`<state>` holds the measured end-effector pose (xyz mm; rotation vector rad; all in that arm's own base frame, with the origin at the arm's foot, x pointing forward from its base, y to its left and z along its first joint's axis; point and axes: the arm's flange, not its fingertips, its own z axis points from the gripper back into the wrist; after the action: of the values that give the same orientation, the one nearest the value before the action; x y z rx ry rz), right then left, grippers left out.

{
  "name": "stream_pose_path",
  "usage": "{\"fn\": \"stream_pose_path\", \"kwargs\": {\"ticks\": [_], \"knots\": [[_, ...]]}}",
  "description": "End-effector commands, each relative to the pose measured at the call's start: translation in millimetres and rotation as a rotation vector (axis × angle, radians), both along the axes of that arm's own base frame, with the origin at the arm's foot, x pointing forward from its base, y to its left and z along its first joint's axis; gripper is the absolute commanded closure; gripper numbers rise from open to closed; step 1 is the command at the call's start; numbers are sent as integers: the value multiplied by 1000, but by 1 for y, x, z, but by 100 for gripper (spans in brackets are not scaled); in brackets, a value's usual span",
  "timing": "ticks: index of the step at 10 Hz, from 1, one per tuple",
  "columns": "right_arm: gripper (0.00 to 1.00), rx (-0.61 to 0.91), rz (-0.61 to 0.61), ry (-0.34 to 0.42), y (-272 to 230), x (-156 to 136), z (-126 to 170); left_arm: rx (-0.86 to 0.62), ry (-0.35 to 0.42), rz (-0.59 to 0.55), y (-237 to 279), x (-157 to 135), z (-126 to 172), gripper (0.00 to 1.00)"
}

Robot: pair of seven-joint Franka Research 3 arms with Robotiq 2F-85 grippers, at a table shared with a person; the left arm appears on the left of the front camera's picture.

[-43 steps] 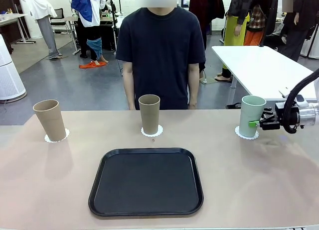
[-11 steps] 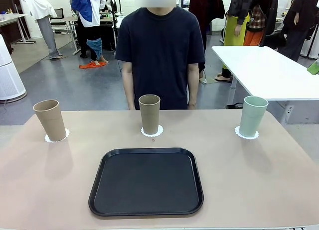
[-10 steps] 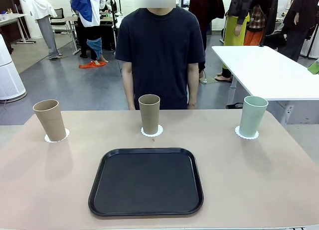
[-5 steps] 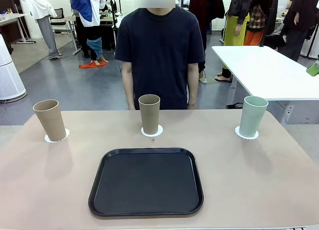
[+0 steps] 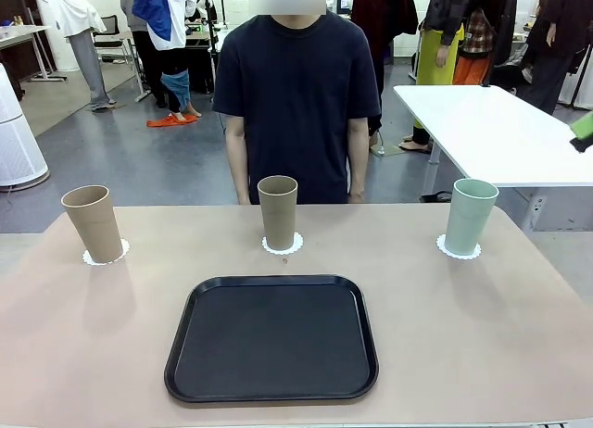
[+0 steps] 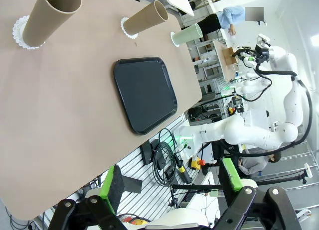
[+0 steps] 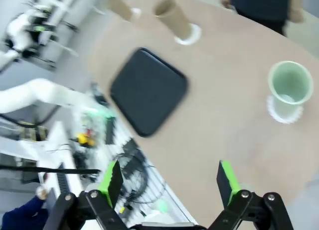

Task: Place coasters on the table and set cups on them.
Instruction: Take one Reusable plastic cup from the Flat Tray and place it on a coaster set by the human.

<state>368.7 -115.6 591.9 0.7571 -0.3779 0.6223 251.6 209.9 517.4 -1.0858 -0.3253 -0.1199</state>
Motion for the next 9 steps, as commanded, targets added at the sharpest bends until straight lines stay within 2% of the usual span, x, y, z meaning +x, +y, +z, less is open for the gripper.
{"fn": "stream_pose_path", "kwargs": {"ticks": [1, 3, 4, 6, 8, 9], "knots": [[0, 696, 59, 217, -44, -6, -45, 0, -4, 3, -1, -1, 1, 0], [0, 895, -100, 148, -79, -36, -80, 0, -4, 3, -1, -1, 1, 0], [0, 939, -159, 159, -98, -51, -88, 0, -4, 3, -1, -1, 1, 0], [0, 935, -276, 275, -128, -90, -103, 0, -4, 3, -1, -1, 1, 0], [0, 846, -330, 299, -141, -117, -92, 0, -4, 3, -1, -1, 1, 0], [0, 748, -323, 399, -143, -120, -80, 0, -4, 3, -1, -1, 1, 0]]}}
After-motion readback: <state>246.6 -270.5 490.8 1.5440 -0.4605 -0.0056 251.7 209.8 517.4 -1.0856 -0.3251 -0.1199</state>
